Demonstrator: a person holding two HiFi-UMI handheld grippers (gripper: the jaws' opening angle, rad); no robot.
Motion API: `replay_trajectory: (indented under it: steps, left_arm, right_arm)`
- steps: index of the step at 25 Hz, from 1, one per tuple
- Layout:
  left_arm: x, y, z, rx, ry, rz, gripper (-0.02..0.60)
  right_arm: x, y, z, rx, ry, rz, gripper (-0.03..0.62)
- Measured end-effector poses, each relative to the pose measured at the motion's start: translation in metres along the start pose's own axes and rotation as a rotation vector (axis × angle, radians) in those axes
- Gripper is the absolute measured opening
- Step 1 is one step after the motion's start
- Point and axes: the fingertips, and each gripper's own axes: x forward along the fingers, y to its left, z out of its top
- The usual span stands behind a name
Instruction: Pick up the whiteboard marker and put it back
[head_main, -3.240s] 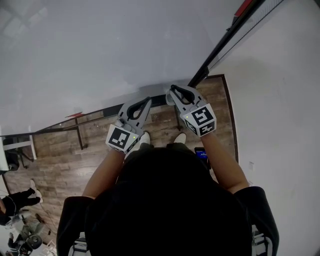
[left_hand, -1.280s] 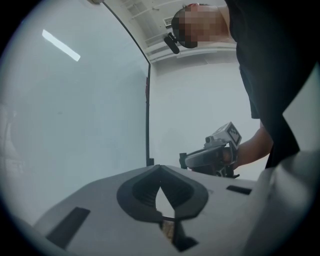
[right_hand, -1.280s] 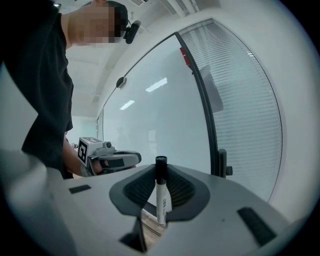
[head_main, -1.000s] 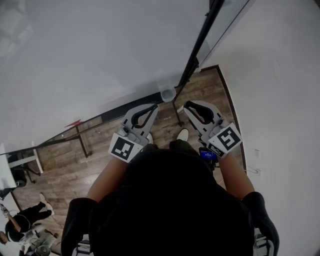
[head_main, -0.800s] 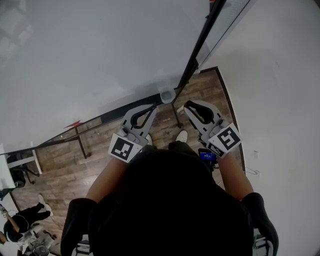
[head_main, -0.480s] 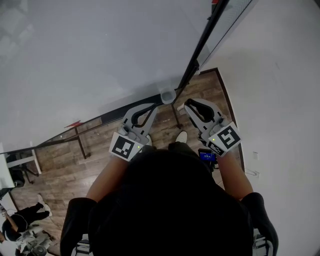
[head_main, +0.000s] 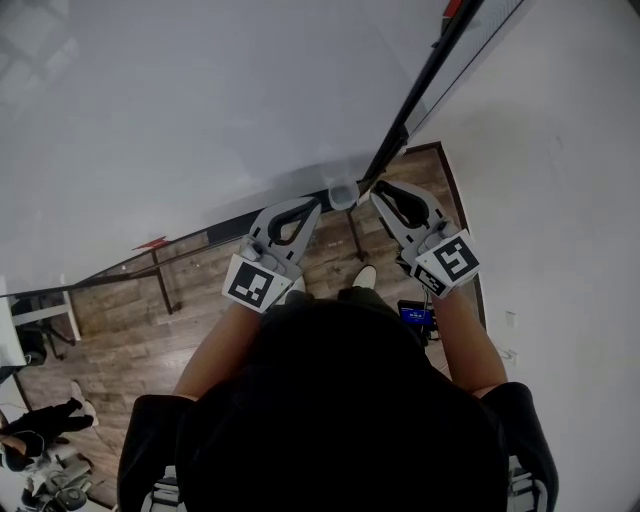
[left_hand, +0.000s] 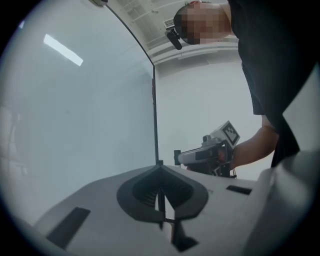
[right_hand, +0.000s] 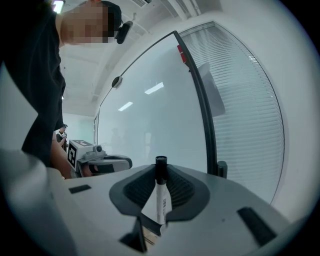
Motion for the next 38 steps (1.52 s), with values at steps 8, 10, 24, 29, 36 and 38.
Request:
replay_trajectory:
  steps: [8,10,24,29,36,38]
  left_arm:
    - [-0.001,0.010,-0.014,0.002,0.023,0.039,0.003]
    - [-0.004,0.011,-0.018,0.000,0.026,0.052,0.003]
    - [-0.008,0.014,-0.040,-0.033,0.018,0.085,0.003]
    - [-0.006,0.020,-0.040,-0.019,0.008,0.096,0.003]
    - [-0.004,0.018,-0.046,-0.014,0.016,0.094,0.003]
    - [-0.003,0.017,-0.048,-0.027,0.011,0.093,0.003]
  right_arm:
    - [0.035,0.000,-0.019,-0.078,0.047,0.038,0.063]
    - [0.042,0.001,-0.028,-0.100,0.068,0.048,0.063]
    - [0.069,-0.008,-0.076,-0.077,0.164,0.055,0.063]
    - [0.070,-0.009,-0.081,-0.100,0.174,0.063,0.063]
    - [0.073,-0.016,-0.096,-0.097,0.196,0.053,0.063]
    - [0.075,-0.016,-0.102,-0.098,0.208,0.055,0.063]
